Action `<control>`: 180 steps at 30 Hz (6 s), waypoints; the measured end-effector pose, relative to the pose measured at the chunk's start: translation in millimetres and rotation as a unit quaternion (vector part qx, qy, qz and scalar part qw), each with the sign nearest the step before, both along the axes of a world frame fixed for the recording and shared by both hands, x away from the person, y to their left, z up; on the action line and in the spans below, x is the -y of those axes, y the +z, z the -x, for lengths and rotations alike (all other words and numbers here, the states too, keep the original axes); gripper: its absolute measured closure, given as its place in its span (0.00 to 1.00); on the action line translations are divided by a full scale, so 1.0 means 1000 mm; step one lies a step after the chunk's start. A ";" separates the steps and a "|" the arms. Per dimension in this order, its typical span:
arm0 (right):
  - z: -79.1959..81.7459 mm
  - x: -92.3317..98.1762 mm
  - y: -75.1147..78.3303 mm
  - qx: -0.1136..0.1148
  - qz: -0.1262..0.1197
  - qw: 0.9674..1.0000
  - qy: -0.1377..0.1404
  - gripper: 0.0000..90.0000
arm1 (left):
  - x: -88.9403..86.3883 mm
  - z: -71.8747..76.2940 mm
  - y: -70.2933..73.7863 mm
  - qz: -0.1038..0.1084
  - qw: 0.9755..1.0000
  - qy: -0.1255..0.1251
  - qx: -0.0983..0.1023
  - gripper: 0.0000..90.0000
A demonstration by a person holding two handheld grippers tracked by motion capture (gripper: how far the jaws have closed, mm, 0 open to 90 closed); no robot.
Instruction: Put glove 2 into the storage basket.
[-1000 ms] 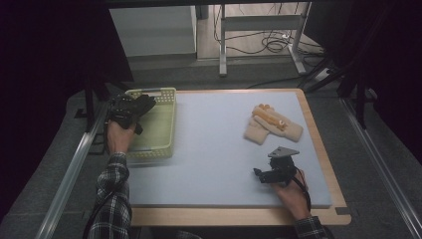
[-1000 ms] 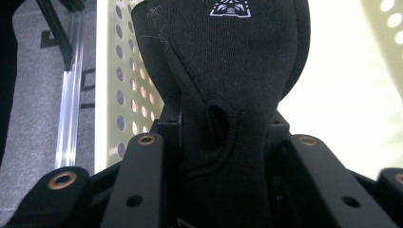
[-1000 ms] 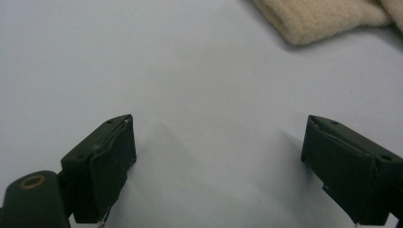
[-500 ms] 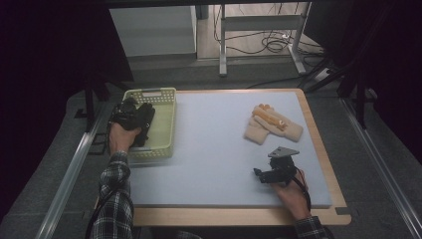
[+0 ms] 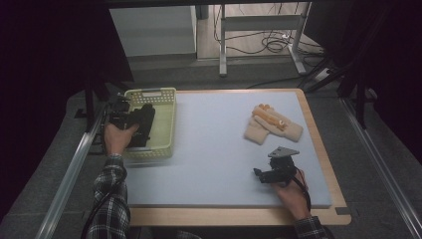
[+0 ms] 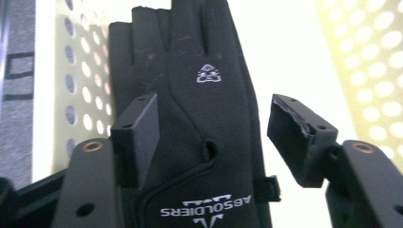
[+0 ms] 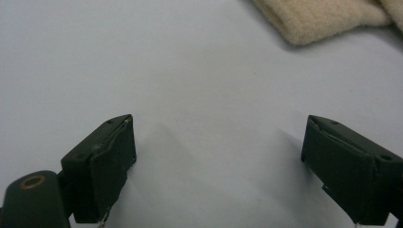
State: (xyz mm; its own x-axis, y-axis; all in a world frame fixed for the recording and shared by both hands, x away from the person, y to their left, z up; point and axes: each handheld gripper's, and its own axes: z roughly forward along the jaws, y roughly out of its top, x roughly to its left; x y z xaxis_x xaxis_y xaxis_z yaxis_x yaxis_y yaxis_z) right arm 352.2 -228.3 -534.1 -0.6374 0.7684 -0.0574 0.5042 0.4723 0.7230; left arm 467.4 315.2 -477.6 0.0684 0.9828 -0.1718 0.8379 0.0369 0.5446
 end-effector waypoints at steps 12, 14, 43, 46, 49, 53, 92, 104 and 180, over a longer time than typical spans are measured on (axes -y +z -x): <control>0.000 0.000 0.000 0.000 0.000 1.000 0.000 0.12 | 0.000 0.015 0.001 0.045 0.998 -0.013 0.042 0.15; 0.000 0.000 0.000 0.000 0.000 1.000 0.000 0.12 | 0.002 0.020 0.004 0.050 0.997 -0.022 0.054 0.13; 0.000 0.000 0.000 0.001 0.002 1.000 0.000 0.12 | 0.072 0.080 0.038 0.062 0.971 -0.188 0.137 0.01; 0.000 0.000 0.000 0.000 0.001 1.000 0.000 0.12 | 0.084 0.087 0.039 0.061 0.965 -0.207 0.146 0.01; 0.000 0.000 0.000 0.000 0.001 1.000 0.000 0.12 | 0.098 0.094 0.040 0.061 0.960 -0.226 0.154 0.01; 0.000 0.000 0.000 0.000 0.002 1.000 0.000 0.12 | 0.116 0.102 0.038 0.064 0.952 -0.251 0.167 0.00; -0.001 0.001 0.000 -0.005 -0.003 1.000 0.002 0.13 | 0.172 0.163 -0.071 -0.037 0.942 -0.311 0.118 0.00; -0.001 0.003 0.003 -0.001 -0.008 1.000 0.007 0.31 | 0.171 0.160 -0.072 -0.026 0.944 -0.311 0.105 0.00; 0.015 -0.072 0.030 -0.026 0.000 0.985 0.168 0.84 | 0.170 0.160 -0.072 -0.024 0.945 -0.309 0.105 0.00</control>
State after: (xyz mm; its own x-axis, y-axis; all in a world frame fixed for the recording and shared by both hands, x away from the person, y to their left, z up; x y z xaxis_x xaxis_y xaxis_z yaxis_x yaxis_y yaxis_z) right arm 337.6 -156.3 -503.8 -0.8584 0.5127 -0.0173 0.3557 0.6190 0.7002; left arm 307.6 145.0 -550.0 0.6595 0.7503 -0.0464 0.5639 -0.4530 0.6905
